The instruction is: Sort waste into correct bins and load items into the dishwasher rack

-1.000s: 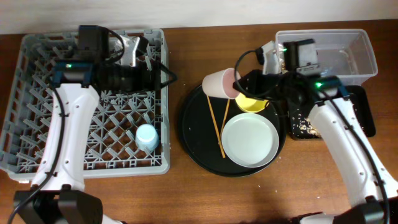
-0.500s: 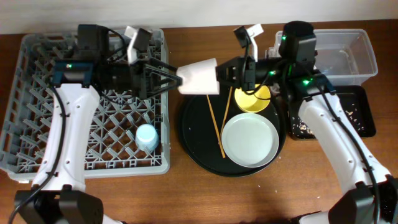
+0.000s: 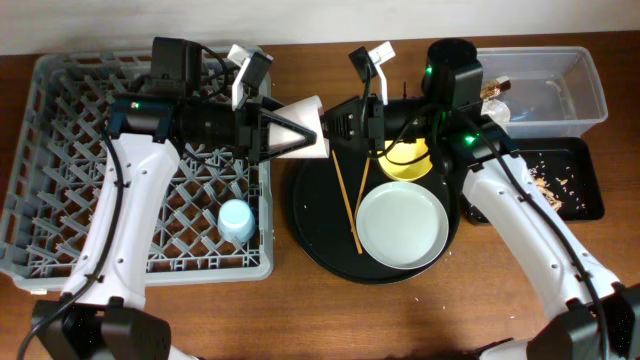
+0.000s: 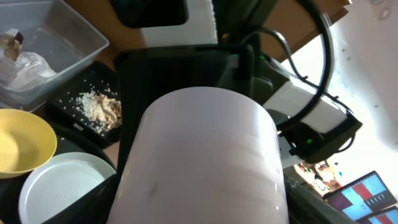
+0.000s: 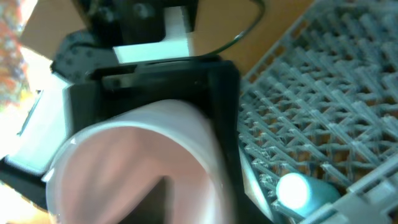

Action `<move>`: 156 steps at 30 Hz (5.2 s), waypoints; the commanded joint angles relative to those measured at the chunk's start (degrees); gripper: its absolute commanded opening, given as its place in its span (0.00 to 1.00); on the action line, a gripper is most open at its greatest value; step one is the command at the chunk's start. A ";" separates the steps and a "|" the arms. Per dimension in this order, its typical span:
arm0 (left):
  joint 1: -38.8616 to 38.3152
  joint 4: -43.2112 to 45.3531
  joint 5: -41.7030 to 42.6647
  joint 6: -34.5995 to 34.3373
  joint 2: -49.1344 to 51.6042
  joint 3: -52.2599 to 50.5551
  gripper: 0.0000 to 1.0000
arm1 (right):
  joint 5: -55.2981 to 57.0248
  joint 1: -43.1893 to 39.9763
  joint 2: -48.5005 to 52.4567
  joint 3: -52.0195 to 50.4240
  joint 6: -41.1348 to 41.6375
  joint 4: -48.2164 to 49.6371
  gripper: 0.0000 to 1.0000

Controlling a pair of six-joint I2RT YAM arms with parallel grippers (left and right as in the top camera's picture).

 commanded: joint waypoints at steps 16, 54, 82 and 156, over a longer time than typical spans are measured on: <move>-3.10 -2.23 -78.51 -12.04 -3.50 0.83 0.56 | 26.23 -12.41 0.33 0.35 -10.47 -32.57 0.98; -5.92 -8.94 -90.25 -24.37 19.10 6.60 0.56 | 35.63 -12.41 0.33 0.35 -13.27 -43.23 0.98; -7.93 -33.42 -85.64 -24.37 15.06 33.46 0.96 | 43.17 -12.48 -1.97 0.39 -16.70 -49.05 0.83; -18.86 -6.86 -83.76 -28.04 7.30 12.37 0.99 | 69.68 -12.46 19.26 -0.04 -2.40 -41.00 0.38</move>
